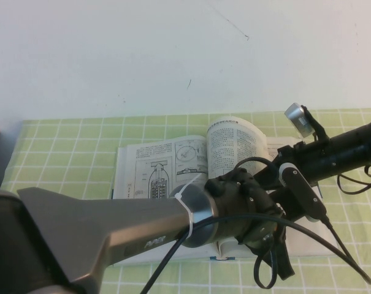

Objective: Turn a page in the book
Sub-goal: Open the closed book

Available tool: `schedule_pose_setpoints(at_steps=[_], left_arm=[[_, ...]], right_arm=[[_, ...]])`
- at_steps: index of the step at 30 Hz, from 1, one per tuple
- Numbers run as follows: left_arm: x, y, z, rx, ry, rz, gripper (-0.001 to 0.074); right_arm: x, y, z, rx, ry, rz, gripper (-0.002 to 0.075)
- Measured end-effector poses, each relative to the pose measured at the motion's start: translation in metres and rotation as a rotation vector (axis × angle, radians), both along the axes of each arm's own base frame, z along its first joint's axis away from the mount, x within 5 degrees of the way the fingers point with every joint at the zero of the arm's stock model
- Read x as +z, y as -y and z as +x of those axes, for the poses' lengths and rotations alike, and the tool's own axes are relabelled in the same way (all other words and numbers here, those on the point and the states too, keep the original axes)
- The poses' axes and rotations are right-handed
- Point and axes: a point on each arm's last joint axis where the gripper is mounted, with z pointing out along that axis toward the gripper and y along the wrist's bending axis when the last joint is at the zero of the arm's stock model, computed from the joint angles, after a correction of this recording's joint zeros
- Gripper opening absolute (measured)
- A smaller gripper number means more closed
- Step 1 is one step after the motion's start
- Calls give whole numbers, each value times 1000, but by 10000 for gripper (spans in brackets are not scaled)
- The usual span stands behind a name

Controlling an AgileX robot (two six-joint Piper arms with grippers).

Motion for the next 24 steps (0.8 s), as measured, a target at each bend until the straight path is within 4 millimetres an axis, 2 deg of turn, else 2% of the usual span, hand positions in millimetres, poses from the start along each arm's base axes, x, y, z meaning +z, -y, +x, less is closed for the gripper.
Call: schedule_pose_setpoints(at_steps=[4, 8, 14, 24], left_arm=[[0, 0, 0, 4, -2, -1, -3], [0, 0, 0, 7, -3, -3, -3], [0, 0, 0, 11, -4, -3, -3], [0, 0, 0, 12, -5, -4, -3]], right_arm=[[0, 2, 0, 8, 24, -19, 43], [11, 6, 1, 23, 100, -111, 8], [26, 14, 4, 18, 185, -236, -1], [18, 19, 7, -5, 193, -315, -2]])
